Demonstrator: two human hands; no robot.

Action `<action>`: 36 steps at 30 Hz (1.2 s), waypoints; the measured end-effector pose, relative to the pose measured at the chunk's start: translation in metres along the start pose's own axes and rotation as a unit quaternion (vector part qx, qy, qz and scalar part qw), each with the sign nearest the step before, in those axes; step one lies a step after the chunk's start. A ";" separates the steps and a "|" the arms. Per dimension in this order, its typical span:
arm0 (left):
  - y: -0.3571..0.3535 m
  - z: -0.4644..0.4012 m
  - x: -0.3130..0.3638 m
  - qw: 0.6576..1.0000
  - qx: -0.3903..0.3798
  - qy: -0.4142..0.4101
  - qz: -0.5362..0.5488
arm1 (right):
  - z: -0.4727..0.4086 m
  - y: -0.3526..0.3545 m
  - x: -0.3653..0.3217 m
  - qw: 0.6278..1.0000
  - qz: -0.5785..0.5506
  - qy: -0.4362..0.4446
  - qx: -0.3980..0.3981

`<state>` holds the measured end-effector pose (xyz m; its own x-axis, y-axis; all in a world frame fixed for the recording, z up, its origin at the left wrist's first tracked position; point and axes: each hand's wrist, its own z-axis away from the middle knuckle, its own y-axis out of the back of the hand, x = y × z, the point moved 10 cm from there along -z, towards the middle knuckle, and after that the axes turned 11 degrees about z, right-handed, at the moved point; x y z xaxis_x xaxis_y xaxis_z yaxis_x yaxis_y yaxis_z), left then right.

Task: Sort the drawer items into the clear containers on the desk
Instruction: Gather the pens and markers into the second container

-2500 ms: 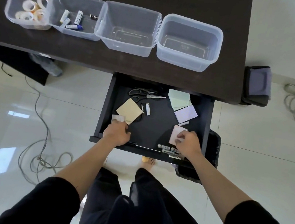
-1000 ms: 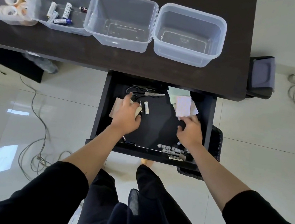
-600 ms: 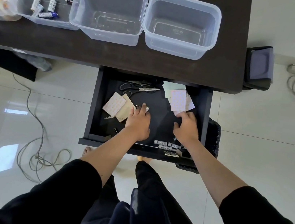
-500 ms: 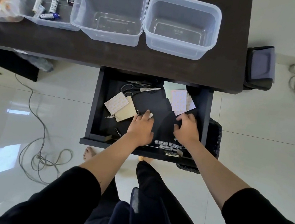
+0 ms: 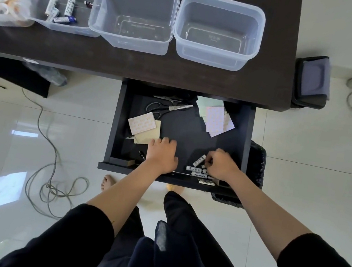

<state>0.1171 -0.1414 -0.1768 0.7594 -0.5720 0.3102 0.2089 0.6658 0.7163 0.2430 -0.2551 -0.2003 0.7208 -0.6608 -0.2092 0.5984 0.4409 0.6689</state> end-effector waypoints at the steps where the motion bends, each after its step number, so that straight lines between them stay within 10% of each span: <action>1: -0.003 0.003 -0.002 0.999 -0.017 0.008 0.044 | 0.000 0.003 -0.001 0.999 -0.031 0.010 0.000; 8: 0.023 0.022 -0.035 0.986 0.061 0.120 0.094 | -0.001 0.028 0.007 0.981 -0.159 -0.005 0.114; 13: 0.011 0.028 -0.075 0.974 -0.036 0.218 0.041 | -0.007 0.011 0.009 0.997 -0.065 -0.043 0.026; 19: -0.005 0.021 -0.075 0.979 -0.115 0.166 0.036 | -0.003 -0.008 0.003 0.993 0.040 -0.065 -0.092; 30: -0.027 0.012 -0.029 0.962 -0.171 0.053 0.205 | 0.001 0.004 -0.006 0.979 -0.202 0.001 -0.028; 36: -0.026 0.010 -0.029 0.964 -0.153 0.066 0.207 | 0.006 -0.006 -0.002 0.994 0.043 -0.019 -0.097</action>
<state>0.0836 -0.1470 -0.1977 0.8847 -0.1738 0.4325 0.0275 0.9458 0.3237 0.2356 -0.2598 -0.1997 0.7608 -0.6364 -0.1268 0.5935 0.6033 0.5328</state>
